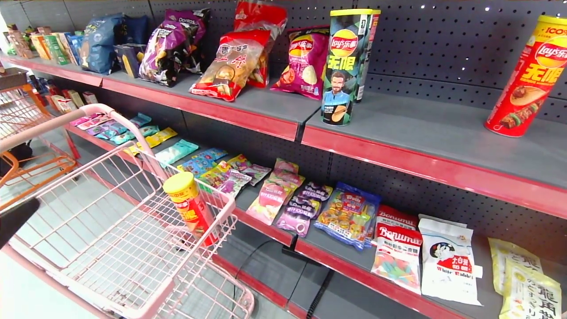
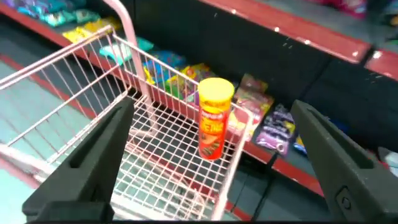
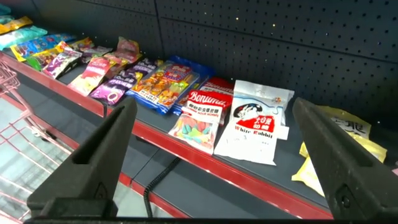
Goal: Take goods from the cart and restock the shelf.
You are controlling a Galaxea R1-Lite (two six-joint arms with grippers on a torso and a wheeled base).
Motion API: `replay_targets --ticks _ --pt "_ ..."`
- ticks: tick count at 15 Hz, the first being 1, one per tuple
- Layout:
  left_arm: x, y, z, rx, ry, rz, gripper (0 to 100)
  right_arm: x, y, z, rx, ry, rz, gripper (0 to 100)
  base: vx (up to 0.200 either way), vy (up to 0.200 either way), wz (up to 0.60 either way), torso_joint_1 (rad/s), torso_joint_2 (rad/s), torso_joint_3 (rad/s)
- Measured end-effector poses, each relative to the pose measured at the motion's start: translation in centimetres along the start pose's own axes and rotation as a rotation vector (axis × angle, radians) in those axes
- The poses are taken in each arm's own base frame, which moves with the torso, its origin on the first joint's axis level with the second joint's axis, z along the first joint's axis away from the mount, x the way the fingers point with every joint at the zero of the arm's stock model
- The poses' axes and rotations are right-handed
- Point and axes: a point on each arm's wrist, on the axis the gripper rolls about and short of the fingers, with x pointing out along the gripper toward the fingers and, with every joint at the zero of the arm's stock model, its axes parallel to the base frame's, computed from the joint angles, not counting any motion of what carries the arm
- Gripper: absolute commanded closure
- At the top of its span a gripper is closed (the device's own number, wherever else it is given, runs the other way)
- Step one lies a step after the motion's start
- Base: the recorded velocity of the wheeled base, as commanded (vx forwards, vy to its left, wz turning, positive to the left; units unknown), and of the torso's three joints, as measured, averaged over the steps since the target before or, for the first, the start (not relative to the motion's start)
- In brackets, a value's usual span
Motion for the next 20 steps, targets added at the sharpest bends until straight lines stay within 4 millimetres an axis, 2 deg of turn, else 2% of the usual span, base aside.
replay_targets --ticks 1,3,5,7,9,12,18,20 --pt "2.7 0.1 0.2 -0.001 0.031 0.004 0 0.0 0.0 0.0 -0.001 0.0 0.0 0 0.0 0.0 0.0 0.0 0.0 0.0" --pt "8.0 0.5 -1.0 0.0 0.105 0.0 0 0.0 0.0 0.0 -0.002 0.0 0.0 0 0.0 0.0 0.0 0.0 0.0 0.0" --pt "11.8 1.0 -3.3 0.005 0.174 -0.005 0 0.0 0.0 0.0 -0.003 0.0 0.0 0 0.0 0.0 0.0 0.0 0.0 0.0" --pt "14.7 1.2 -5.8 0.009 0.235 -0.029 0 0.0 0.0 0.0 -0.004 0.0 -0.001 0 0.0 0.0 0.0 0.0 0.0 0.0" --pt "16.9 0.9 -8.0 0.016 0.277 -0.063 0 0.0 0.0 0.0 -0.003 0.0 -0.001 0 0.0 0.0 0.0 0.0 0.0 0.0" --pt "19.4 0.7 -10.4 0.044 0.287 -0.09 0 0.0 0.0 0.0 -0.004 0.0 -0.001 0 0.0 0.0 0.0 0.0 0.0 0.0" --pt "23.1 1.1 -14.0 0.096 0.246 -0.131 0 0.0 0.0 0.0 -0.003 0.0 -0.001 0 0.0 0.0 0.0 0.0 0.0 0.0" --pt "24.2 1.0 -14.7 0.097 0.251 -0.139 0 0.0 0.0 0.0 -0.004 0.0 -0.001 0 0.0 0.0 0.0 0.0 0.0 0.0"
